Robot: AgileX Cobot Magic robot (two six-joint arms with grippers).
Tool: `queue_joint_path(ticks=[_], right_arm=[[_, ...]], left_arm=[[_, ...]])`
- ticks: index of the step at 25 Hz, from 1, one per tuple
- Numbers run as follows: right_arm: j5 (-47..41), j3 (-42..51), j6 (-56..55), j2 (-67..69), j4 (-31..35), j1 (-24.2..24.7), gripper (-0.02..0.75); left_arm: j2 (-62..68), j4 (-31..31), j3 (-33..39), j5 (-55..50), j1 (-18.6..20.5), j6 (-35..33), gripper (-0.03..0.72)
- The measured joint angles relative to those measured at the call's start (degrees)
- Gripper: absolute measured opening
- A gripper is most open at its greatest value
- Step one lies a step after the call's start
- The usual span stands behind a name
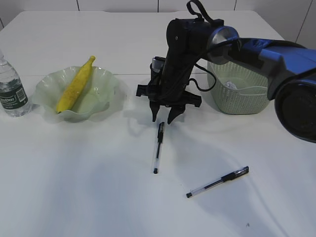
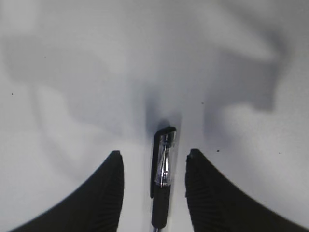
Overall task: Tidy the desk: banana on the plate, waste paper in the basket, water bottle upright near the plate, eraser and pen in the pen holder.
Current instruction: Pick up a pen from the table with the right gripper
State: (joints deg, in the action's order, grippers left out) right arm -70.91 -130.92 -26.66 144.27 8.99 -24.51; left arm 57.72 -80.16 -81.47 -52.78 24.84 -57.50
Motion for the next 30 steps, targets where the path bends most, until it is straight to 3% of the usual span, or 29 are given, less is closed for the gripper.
queue_joint_path(ticks=[30], right_arm=[[0.00, 0.00, 0.45, 0.02, -1.47, -1.33, 0.316]], left_arm=[[0.00, 0.10, 0.00, 0.00, 0.00, 0.00, 0.552]])
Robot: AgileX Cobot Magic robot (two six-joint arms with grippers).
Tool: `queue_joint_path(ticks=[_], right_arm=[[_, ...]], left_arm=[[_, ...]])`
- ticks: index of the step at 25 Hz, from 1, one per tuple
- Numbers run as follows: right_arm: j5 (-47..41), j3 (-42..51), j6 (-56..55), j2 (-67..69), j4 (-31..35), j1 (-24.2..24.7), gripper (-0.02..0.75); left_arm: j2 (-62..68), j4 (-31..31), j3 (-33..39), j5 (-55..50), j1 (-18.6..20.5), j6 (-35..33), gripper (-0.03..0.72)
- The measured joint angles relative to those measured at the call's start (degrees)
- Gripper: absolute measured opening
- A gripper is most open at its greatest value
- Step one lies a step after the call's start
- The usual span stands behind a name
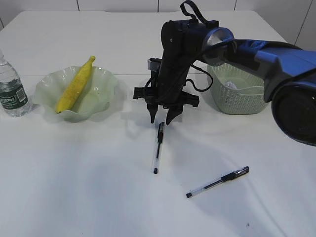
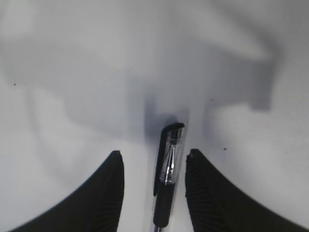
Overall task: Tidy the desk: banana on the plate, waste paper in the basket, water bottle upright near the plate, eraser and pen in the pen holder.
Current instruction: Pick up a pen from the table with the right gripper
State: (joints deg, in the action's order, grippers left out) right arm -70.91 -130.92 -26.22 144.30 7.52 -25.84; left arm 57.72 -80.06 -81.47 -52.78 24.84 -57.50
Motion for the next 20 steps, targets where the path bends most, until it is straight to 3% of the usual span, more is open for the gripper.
queue_joint_path(ticks=[20], right_arm=[[0.10, 0.00, 0.13, 2.20, 0.82, 0.00, 0.316]], left_arm=[[0.00, 0.00, 0.00, 0.00, 0.00, 0.00, 0.552]])
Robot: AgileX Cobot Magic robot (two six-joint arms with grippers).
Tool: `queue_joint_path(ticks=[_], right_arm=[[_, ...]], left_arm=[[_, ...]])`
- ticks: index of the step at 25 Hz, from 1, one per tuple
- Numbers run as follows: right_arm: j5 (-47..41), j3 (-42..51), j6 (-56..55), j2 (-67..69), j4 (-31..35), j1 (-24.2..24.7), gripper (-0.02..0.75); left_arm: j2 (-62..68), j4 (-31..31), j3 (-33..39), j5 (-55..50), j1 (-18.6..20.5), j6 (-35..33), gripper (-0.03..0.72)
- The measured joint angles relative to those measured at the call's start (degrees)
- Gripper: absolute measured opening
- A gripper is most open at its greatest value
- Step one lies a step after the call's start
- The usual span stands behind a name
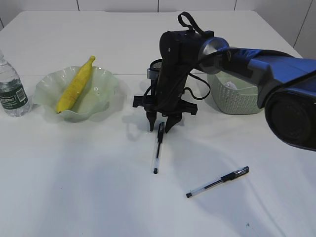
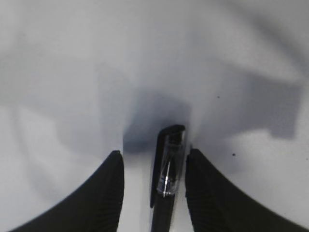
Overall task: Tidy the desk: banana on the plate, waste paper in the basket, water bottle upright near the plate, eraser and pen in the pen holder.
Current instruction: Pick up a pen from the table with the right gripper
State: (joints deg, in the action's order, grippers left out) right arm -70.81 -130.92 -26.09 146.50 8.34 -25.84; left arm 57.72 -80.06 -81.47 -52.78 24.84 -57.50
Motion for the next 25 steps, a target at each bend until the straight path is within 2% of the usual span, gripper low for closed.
queue_joint_path(ticks=[6, 25], right_arm=[[0.00, 0.00, 0.03, 0.13, -0.14, 0.00, 0.316], [0.10, 0.00, 2.03, 0.13, -6.84, 0.00, 0.316]], left_arm=[[0.00, 0.10, 0.00, 0.00, 0.00, 0.00, 0.552], [0.00, 0.31, 0.00, 0.00, 0.00, 0.04, 0.552]])
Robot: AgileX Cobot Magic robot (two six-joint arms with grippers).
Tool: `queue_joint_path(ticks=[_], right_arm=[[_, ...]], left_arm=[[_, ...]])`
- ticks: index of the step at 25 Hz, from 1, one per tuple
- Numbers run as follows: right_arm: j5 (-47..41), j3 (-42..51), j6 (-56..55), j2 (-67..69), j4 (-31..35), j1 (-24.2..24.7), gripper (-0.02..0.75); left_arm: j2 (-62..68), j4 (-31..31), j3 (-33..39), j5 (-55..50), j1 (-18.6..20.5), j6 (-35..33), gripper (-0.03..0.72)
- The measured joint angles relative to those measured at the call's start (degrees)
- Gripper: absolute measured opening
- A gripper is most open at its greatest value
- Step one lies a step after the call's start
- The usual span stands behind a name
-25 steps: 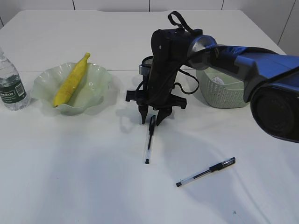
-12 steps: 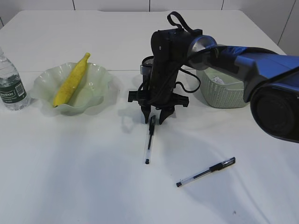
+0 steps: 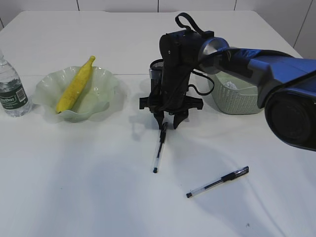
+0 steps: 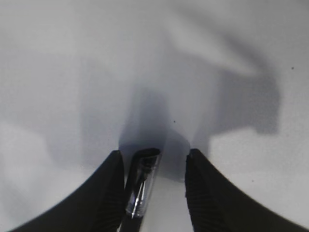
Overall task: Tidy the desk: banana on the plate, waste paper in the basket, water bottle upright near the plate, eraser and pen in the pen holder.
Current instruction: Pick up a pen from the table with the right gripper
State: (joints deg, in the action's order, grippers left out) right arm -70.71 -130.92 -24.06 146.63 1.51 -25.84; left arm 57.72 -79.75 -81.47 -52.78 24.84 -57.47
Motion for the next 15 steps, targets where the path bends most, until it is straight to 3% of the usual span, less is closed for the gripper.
queue_joint_path(ticks=[15], right_arm=[[0.00, 0.00, 0.13, 0.00, 4.24, -0.05, 0.316]], left_arm=[[0.00, 0.00, 0.00, 0.81, 0.00, 0.00, 0.552]])
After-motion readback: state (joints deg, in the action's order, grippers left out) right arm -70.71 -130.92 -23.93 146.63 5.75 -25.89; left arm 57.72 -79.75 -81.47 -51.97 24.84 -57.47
